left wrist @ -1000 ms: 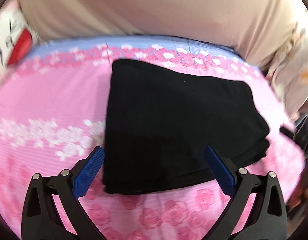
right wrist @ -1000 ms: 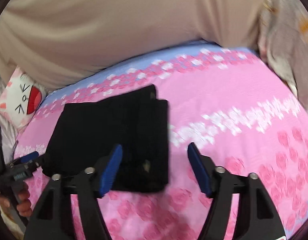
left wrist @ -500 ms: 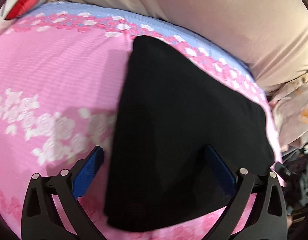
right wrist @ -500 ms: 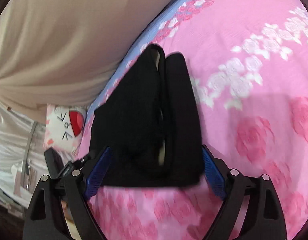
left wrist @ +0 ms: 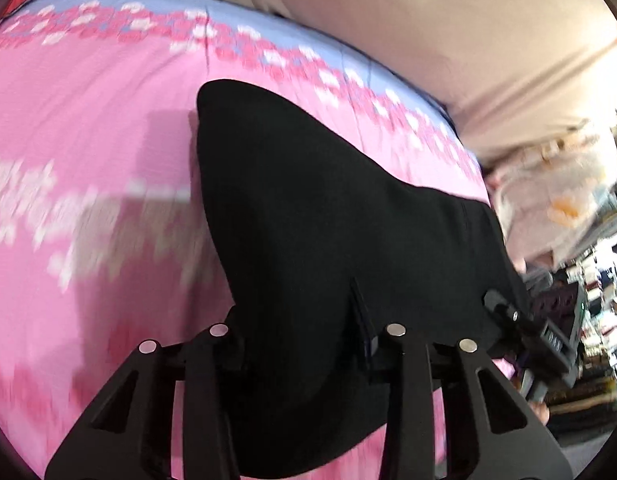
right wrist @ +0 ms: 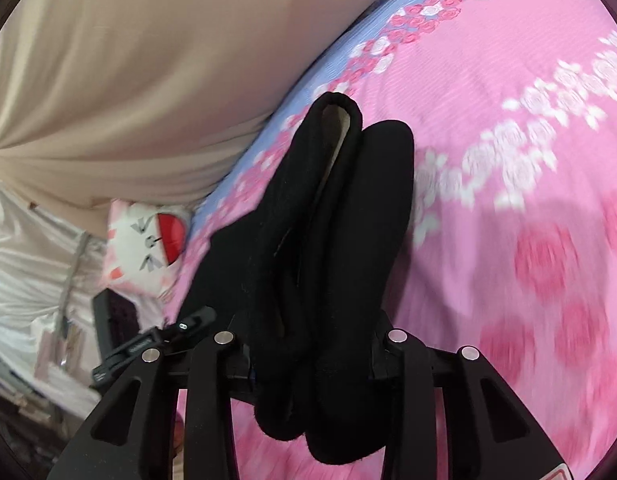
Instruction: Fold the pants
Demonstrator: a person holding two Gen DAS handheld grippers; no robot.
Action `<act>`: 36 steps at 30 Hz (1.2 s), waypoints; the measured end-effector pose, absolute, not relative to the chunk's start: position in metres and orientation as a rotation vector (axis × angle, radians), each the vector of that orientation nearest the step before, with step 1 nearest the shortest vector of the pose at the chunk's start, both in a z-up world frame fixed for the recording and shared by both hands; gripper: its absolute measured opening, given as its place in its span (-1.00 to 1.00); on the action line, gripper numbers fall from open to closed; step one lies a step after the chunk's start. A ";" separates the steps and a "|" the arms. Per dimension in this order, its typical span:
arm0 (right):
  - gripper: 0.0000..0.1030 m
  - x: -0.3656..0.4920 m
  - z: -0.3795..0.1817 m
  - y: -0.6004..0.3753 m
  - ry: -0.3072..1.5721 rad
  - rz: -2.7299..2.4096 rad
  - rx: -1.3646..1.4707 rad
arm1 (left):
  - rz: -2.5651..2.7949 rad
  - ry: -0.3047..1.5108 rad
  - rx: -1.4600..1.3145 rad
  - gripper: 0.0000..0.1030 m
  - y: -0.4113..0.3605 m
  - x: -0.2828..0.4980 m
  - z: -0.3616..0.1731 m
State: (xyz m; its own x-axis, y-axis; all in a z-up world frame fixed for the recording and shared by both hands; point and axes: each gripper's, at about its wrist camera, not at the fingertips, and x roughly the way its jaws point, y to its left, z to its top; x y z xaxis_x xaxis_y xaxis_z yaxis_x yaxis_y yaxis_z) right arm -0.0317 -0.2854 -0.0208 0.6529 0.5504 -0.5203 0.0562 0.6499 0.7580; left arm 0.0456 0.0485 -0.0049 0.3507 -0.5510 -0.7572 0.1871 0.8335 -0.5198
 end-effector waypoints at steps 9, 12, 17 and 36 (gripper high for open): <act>0.17 -0.058 -0.052 -0.277 0.850 0.202 0.786 | -0.274 1.096 -0.295 0.90 0.052 0.009 -0.027; -0.06 -0.053 -0.051 -0.269 0.838 0.188 0.743 | -0.310 1.067 -0.293 0.59 0.041 0.013 -0.028; -0.35 -0.063 -0.023 -0.254 0.788 0.222 0.689 | -0.419 1.050 -0.352 -0.44 0.039 0.014 -0.007; -0.35 0.082 0.114 -0.265 0.493 0.307 0.442 | -0.478 0.618 -0.194 -0.57 0.024 0.113 0.138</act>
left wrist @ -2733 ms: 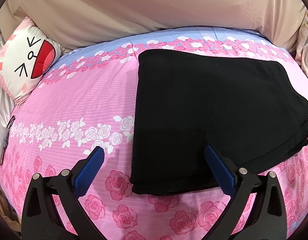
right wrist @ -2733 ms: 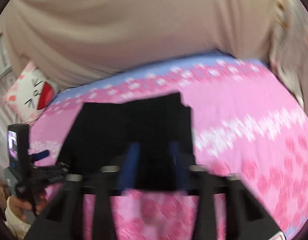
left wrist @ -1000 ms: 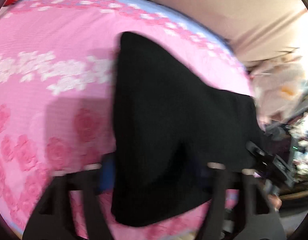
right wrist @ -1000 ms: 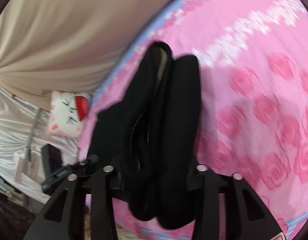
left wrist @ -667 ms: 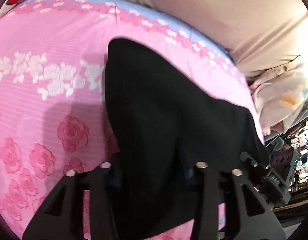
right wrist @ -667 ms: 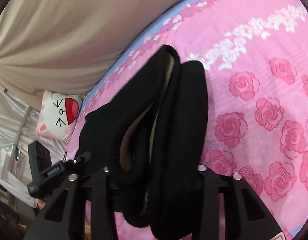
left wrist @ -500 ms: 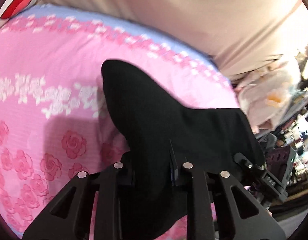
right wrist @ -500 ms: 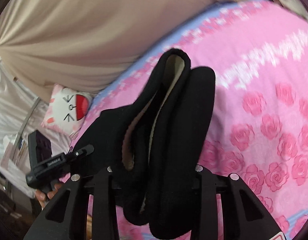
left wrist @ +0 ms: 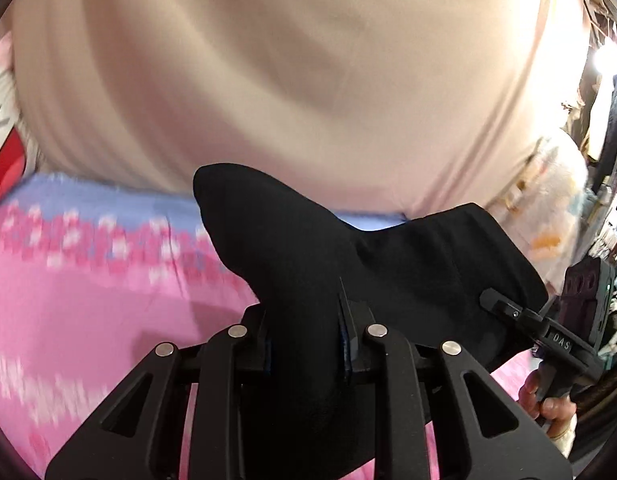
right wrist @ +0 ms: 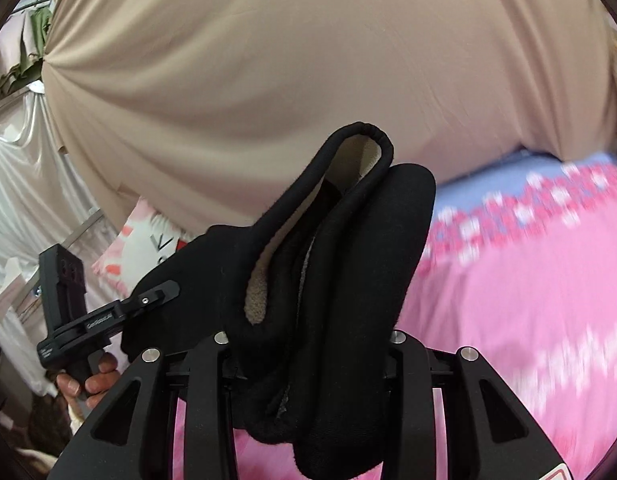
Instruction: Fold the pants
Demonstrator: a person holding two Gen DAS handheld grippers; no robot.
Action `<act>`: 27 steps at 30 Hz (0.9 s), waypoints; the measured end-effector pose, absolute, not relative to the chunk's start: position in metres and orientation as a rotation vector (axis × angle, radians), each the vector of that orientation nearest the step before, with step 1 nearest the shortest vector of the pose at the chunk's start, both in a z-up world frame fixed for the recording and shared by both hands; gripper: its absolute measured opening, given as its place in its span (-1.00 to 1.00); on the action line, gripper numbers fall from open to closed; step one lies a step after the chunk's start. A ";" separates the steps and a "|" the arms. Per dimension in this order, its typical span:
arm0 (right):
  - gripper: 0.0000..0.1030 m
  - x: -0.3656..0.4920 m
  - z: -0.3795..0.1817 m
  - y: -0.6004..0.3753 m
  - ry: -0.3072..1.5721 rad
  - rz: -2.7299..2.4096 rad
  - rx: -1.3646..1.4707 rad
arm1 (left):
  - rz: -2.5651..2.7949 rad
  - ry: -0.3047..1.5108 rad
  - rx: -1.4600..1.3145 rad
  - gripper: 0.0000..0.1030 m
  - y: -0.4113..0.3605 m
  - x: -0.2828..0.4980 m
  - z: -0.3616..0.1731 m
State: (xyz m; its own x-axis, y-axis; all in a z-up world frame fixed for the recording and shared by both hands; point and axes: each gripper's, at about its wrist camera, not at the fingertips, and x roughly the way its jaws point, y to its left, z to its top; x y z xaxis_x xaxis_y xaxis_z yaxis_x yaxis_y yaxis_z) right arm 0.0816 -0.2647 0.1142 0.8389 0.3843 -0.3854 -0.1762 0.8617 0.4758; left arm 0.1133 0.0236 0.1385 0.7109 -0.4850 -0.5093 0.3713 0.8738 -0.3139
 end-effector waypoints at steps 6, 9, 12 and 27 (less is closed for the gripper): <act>-0.29 0.194 0.042 -0.287 0.587 0.236 0.446 | -0.430 0.670 -0.184 -0.56 0.006 0.219 0.075; -0.04 0.235 -0.026 -0.306 0.785 0.151 0.483 | -0.385 0.818 -0.171 -0.43 0.001 0.264 0.004; 0.12 0.213 -0.019 -0.332 0.723 0.121 0.560 | -0.390 0.851 -0.252 -0.19 0.025 0.266 -0.017; -1.00 0.321 0.006 -0.248 0.807 -0.001 0.047 | -0.078 0.877 0.109 0.11 -0.040 0.341 0.003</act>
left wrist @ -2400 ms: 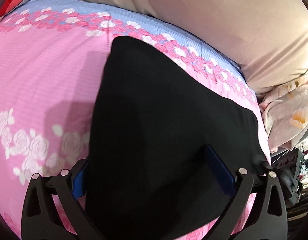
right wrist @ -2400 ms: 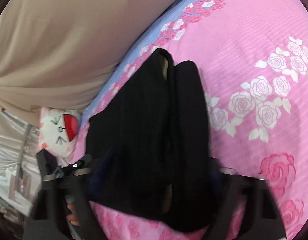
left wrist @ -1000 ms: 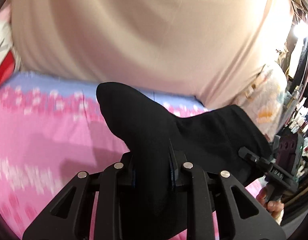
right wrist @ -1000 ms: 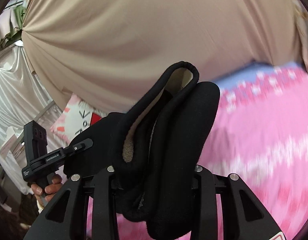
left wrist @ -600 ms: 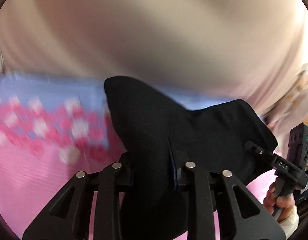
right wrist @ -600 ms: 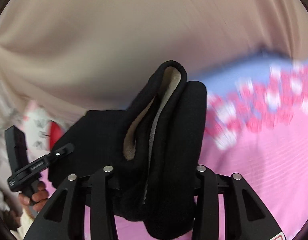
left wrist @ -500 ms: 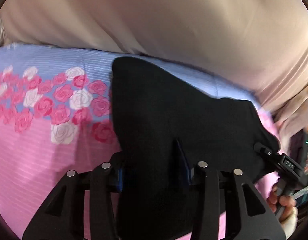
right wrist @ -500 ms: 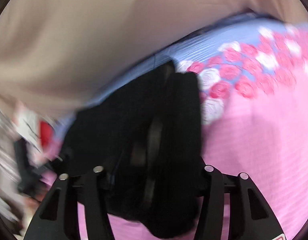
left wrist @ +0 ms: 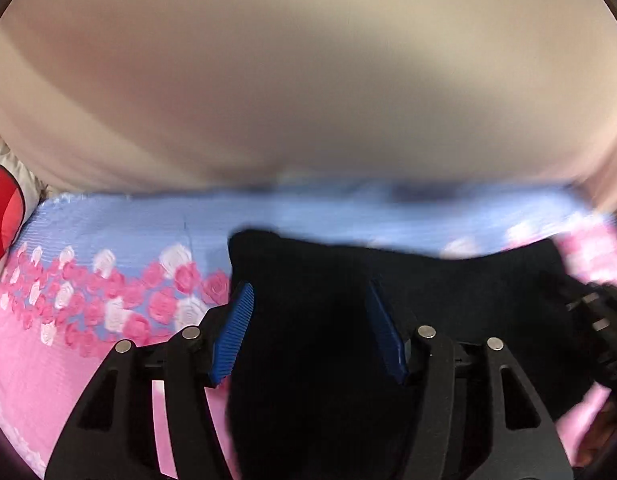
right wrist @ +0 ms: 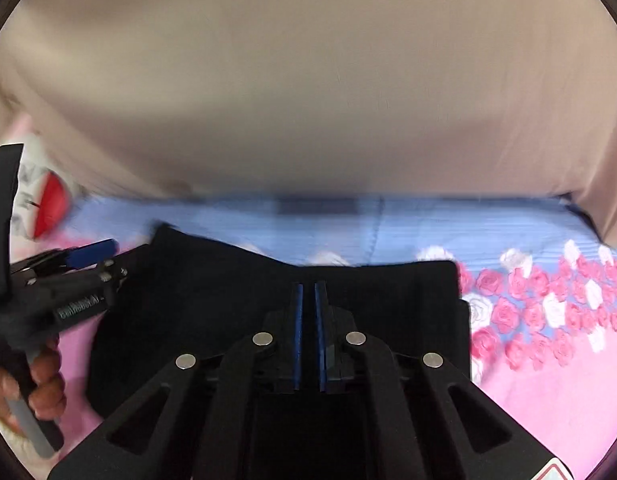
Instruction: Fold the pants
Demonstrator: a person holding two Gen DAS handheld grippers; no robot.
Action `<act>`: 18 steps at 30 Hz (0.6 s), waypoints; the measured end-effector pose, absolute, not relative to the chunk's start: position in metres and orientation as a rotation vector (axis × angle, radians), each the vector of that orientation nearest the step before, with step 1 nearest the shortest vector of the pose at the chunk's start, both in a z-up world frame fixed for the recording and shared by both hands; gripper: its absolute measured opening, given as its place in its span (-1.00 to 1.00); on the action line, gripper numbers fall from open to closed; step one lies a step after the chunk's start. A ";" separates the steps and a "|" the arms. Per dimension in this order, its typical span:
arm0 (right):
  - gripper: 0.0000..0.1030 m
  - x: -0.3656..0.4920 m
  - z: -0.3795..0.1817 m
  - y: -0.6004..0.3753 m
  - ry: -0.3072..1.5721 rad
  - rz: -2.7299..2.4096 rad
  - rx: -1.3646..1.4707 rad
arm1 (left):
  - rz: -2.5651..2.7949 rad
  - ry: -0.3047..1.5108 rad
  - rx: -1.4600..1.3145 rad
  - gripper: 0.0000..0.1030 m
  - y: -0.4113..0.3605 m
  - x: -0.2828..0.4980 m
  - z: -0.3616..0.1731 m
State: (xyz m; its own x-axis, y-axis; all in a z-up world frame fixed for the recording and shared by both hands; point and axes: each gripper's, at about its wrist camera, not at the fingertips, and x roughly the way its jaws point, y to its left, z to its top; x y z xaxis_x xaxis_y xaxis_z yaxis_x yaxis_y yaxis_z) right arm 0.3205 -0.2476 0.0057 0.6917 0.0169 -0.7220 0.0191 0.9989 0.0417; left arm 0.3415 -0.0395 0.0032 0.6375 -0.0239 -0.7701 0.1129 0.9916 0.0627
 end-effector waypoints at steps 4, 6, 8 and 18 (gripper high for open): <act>-1.00 0.324 -0.009 -0.305 0.822 0.027 0.336 | -0.036 0.905 0.050 0.47 -0.018 0.364 -0.021; -1.00 0.308 0.010 -0.296 0.777 -0.001 0.298 | -0.038 0.897 0.022 0.44 -0.009 0.361 -0.014; -1.00 0.291 0.028 -0.272 0.728 0.072 0.229 | -0.039 0.852 0.043 0.38 -0.008 0.348 0.000; -0.92 0.223 0.028 -0.262 0.719 -0.017 0.125 | 0.007 0.671 0.220 0.64 -0.027 0.262 0.037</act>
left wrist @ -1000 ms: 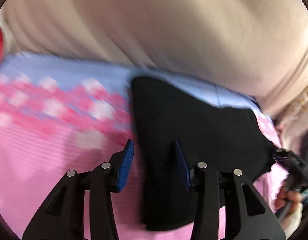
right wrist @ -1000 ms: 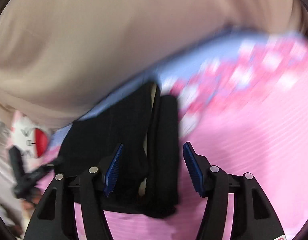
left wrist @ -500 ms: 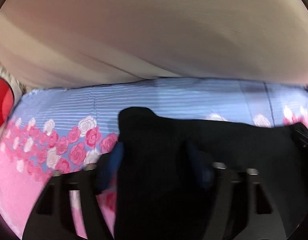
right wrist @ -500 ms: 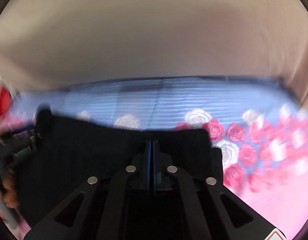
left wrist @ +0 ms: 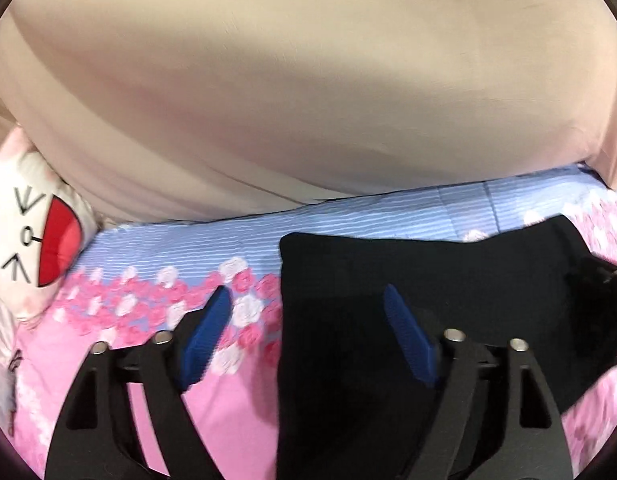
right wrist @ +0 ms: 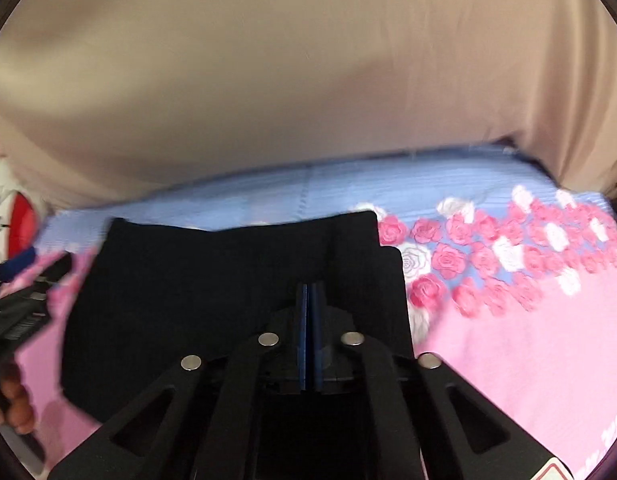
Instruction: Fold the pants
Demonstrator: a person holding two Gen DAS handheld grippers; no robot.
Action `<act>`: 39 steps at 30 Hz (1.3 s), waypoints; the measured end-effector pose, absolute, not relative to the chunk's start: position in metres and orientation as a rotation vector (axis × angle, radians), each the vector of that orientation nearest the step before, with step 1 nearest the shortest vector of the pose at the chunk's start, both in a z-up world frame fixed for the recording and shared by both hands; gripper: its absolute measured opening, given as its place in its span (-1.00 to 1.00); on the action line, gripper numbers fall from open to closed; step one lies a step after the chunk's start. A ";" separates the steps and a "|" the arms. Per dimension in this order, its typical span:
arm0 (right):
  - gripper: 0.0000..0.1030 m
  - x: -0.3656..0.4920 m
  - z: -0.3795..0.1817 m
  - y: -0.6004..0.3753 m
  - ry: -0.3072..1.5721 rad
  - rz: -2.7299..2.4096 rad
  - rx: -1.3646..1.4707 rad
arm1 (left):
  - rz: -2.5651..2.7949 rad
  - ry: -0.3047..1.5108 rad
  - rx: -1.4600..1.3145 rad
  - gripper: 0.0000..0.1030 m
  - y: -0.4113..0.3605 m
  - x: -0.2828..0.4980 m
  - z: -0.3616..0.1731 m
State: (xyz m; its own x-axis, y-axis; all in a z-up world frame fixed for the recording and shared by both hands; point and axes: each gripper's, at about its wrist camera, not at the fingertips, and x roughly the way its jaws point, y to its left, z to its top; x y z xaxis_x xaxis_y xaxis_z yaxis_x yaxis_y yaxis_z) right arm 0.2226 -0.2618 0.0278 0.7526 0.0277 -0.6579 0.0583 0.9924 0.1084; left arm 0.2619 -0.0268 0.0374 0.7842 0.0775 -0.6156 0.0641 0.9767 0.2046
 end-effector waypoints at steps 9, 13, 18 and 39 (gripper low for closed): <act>-1.00 0.171 0.014 -0.266 0.717 -0.051 0.114 | -0.027 0.732 0.236 0.66 -0.043 0.221 0.027; -1.00 0.181 -0.013 -0.272 0.757 -0.072 0.112 | -0.021 0.769 0.211 0.66 -0.040 0.219 0.018; -1.00 0.159 0.014 -0.272 0.725 -0.040 0.184 | 0.000 0.802 0.213 0.66 -0.033 0.221 0.006; -0.49 0.154 -0.013 -0.294 0.805 -0.076 0.251 | 0.030 0.834 0.202 0.87 -0.003 0.203 -0.015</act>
State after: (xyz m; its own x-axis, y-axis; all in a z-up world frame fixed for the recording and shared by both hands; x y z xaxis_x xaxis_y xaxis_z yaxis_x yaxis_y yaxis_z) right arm 0.1537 -0.2942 -0.0128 0.6918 0.0275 -0.7216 0.1628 0.9676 0.1930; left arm 0.2027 -0.0034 -0.0149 0.6728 0.1053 -0.7323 0.0529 0.9804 0.1896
